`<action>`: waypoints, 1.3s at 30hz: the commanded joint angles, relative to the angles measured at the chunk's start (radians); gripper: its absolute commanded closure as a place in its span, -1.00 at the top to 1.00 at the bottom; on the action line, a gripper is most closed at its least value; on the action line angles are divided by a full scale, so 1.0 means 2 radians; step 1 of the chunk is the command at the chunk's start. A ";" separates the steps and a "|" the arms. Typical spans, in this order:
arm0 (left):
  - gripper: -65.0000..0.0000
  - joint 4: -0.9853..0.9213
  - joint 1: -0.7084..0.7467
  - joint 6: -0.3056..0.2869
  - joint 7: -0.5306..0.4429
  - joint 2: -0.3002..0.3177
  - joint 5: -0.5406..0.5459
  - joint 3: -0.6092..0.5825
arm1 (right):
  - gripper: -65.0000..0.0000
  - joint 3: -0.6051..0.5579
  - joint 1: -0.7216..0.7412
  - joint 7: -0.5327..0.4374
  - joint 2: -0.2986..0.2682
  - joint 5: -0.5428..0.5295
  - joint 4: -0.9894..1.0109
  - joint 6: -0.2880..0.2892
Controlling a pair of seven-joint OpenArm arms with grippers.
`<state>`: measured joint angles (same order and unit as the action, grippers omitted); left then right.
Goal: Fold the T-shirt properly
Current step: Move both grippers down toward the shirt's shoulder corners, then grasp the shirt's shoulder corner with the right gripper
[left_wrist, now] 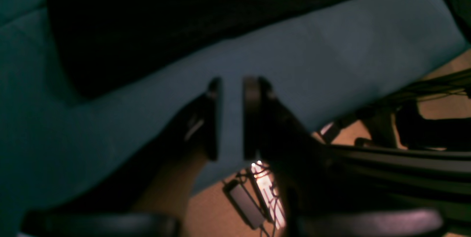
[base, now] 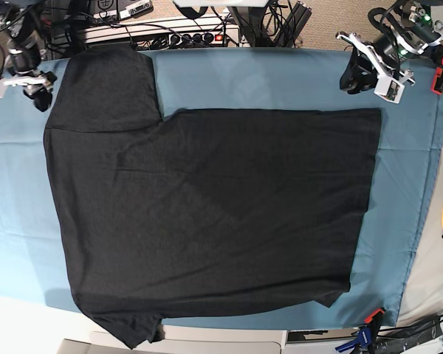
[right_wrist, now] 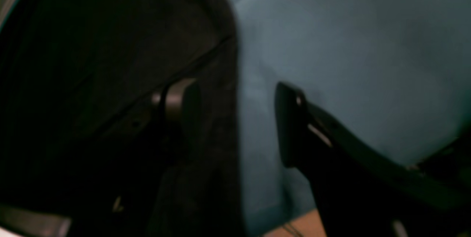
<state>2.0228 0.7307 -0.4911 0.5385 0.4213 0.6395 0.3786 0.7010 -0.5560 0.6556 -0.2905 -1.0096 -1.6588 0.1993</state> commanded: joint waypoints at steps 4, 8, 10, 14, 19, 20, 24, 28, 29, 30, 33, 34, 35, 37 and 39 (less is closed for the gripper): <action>-0.66 0.008 0.002 -0.004 -0.011 0.005 -0.002 0.002 | -0.01 0.015 0.019 -0.010 -0.043 -0.009 0.026 -0.011; -0.66 0.008 0.003 -0.003 -0.010 0.004 -0.010 0.002 | -0.01 0.043 0.049 -0.010 -0.048 -0.005 0.025 -0.026; -0.66 0.008 0.003 -0.003 -0.007 0.004 -0.010 0.002 | -0.01 0.047 0.058 -0.010 -0.043 -0.005 0.025 -0.027; -0.66 0.008 0.003 -0.004 -0.007 0.001 -0.009 0.002 | -0.01 0.046 0.064 -0.011 -0.010 -0.013 0.025 -0.027; -0.66 0.008 0.003 -0.003 -0.007 -0.011 -0.009 0.002 | -0.01 0.047 0.063 -0.012 0.046 -0.020 0.025 -0.027; -0.66 0.008 0.003 -0.004 -0.007 -0.013 -0.009 0.002 | -0.01 0.046 0.063 -0.012 0.056 -0.019 0.025 -0.027; -0.66 0.008 0.001 -0.003 -0.012 -0.014 -0.009 0.002 | -0.01 0.045 0.063 -0.012 0.077 -0.019 0.025 -0.027; -0.66 0.008 0.000 -0.002 -0.015 -0.014 -0.010 0.002 | -0.01 0.035 0.063 -0.015 0.068 -0.006 0.025 -0.027; -0.66 0.008 0.000 -0.002 -0.015 -0.014 -0.010 0.002 | -0.01 0.032 0.063 -0.017 0.062 -0.002 0.025 -0.027; -0.66 0.008 0.000 -0.002 -0.015 -0.014 -0.010 0.002 | -0.01 0.029 0.063 -0.018 0.056 0.001 0.025 -0.027; -0.66 0.008 0.000 -0.002 -0.015 -0.014 -0.010 0.002 | -0.01 0.029 0.063 -0.021 0.030 0.005 0.025 -0.027; -0.66 0.008 0.000 -0.002 -0.015 -0.014 -0.010 0.002 | -0.01 0.029 0.063 -0.023 0.017 0.008 0.025 -0.027; -0.66 0.008 0.000 -0.002 -0.015 -0.014 -0.010 0.002 | -0.01 0.029 0.063 -0.023 0.003 0.013 0.025 -0.027; -0.66 0.008 0.000 -0.002 -0.015 -0.014 -0.010 0.002 | -0.01 0.029 0.063 -0.026 -0.028 0.021 0.025 -0.027; -0.66 0.008 0.000 -0.002 -0.015 -0.014 -0.010 0.002 | -0.01 0.029 0.063 -0.027 -0.054 0.032 0.025 -0.027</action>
<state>2.0228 0.7254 -0.4908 0.5308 0.3851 0.6098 0.3779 0.7502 -0.4290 0.6239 -0.3820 -0.9379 -1.5944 0.1356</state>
